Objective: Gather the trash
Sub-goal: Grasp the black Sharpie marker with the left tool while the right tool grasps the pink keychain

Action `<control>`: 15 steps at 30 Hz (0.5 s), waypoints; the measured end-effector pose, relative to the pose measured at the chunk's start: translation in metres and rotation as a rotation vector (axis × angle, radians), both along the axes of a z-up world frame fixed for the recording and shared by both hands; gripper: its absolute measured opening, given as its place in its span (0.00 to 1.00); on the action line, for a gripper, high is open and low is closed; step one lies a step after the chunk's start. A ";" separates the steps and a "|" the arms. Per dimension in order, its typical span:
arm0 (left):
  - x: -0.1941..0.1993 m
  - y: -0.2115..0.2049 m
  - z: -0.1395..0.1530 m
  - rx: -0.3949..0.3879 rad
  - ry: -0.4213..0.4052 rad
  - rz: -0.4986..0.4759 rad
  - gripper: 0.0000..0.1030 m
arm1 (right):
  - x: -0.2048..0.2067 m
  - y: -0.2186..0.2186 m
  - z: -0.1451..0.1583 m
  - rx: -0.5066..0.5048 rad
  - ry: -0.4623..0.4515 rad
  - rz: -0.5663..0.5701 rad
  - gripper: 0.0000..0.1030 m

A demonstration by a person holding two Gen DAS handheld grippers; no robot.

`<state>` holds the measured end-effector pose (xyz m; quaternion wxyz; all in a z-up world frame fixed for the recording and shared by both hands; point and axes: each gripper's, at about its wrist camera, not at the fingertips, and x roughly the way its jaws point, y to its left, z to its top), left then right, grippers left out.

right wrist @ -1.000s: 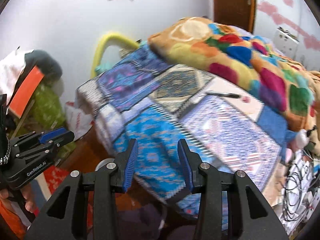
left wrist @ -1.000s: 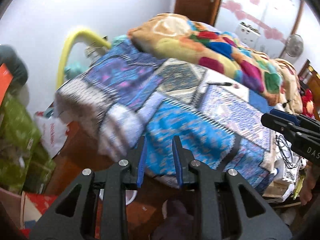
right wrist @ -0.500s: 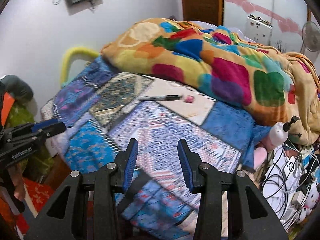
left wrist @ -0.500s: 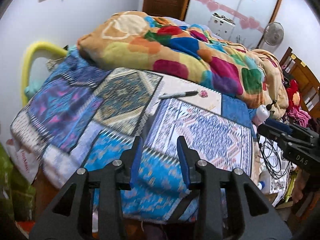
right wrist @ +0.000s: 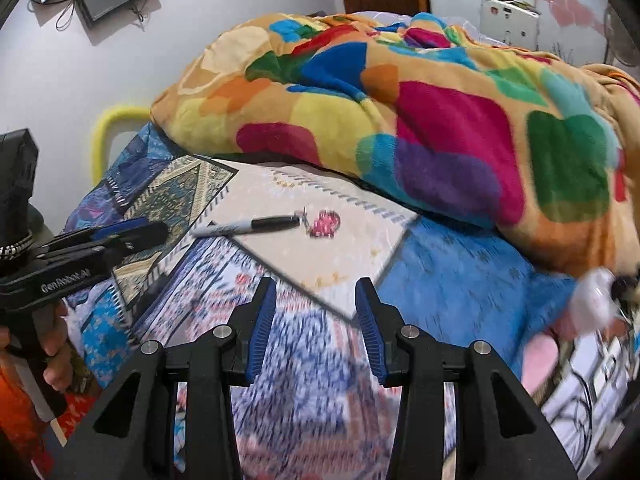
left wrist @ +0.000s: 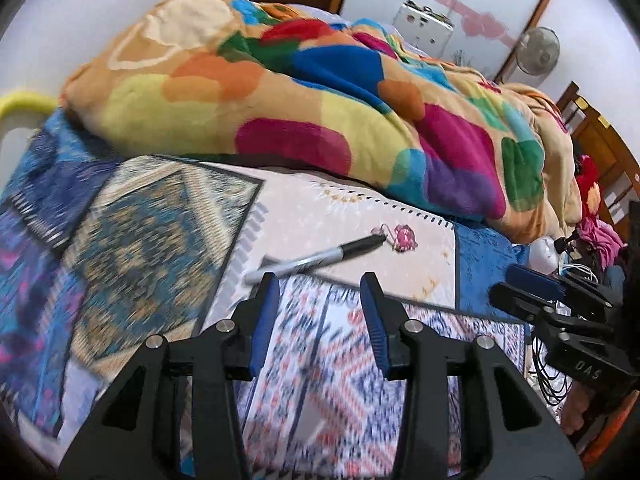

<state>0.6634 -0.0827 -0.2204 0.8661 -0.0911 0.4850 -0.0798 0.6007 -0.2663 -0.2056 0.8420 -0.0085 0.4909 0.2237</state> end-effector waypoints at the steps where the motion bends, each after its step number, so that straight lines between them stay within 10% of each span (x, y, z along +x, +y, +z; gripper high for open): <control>1: 0.008 -0.001 -0.007 -0.003 0.008 -0.013 0.40 | 0.010 0.004 -0.008 -0.005 0.003 0.006 0.37; 15: 0.040 -0.003 -0.055 -0.031 0.055 -0.092 0.40 | 0.048 0.036 -0.057 -0.135 -0.080 0.034 0.30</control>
